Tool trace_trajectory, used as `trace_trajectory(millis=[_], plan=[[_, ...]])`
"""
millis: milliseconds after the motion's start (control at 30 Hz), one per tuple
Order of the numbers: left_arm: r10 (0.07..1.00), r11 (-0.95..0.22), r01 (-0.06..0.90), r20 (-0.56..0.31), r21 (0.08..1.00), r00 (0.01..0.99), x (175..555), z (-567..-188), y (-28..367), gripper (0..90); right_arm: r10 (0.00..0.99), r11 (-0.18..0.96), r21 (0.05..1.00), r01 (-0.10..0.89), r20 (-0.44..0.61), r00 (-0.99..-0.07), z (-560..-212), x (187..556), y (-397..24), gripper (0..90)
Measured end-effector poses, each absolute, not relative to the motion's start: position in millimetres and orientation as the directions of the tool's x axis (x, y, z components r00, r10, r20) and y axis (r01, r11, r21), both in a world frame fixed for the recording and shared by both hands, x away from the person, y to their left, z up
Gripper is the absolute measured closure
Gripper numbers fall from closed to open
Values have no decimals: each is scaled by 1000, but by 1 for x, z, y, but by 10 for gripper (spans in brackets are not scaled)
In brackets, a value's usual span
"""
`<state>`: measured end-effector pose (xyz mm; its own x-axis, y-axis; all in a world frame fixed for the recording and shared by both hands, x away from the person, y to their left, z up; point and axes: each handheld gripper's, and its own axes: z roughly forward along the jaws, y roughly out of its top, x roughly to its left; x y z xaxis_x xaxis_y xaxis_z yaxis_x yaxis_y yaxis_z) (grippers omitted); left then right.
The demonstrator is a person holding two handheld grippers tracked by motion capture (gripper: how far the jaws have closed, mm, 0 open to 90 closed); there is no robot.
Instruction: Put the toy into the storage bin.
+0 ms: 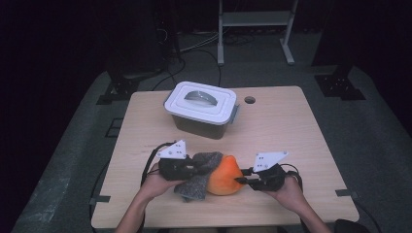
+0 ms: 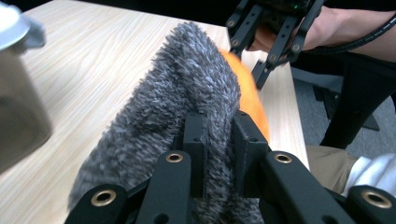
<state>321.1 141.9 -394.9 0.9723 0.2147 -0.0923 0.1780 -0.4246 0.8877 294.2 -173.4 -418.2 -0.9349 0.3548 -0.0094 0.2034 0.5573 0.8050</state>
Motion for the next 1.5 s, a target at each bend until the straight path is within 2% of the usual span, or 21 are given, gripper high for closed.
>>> trace_trajectory(millis=[433, 667, 833, 967, 1100, 1200, 1267, 1333, 1500], plan=[[176, -340, 166, -111, 926, 978, 320, -389, 129, 780, 313, 558, 813, 168, -18, -950, -421, 287, -161, 718], [208, -385, 168, -92, 908, 974, 322, -395, 136, 780, 315, 570, 806, 157, -38, -948, -421, 292, -167, 710], [222, -369, 213, -137, 905, 965, 325, -405, 142, 779, 337, 552, 811, 195, -2, -942, -427, 299, -175, 689], [210, -374, 210, -138, 903, 968, 323, -405, 138, 779, 346, 548, 806, 224, 25, -938, -428, 302, -176, 607], [193, -380, 210, -144, 901, 970, 322, -405, 134, 779, 339, 552, 785, 280, 96, -936, -425, 306, -179, 398], [165, -389, 205, -150, 898, 975, 320, -405, 129, 779, 339, 494, 801, 338, 181, -923, -421, 309, -182, 330], [153, -399, 194, -143, 896, 978, 317, -404, 125, 778, 341, 501, 792, 348, 189, -921, -422, 311, -178, 330], [151, -401, 186, -135, 897, 979, 315, -402, 123, 778, 348, 503, 796, 337, 170, -922, -425, 310, -175, 397], [162, -378, 172, -119, 910, 980, 314, -390, 121, 778, 296, 528, 823, 207, 50, -954, -422, 297, -165, 517]])
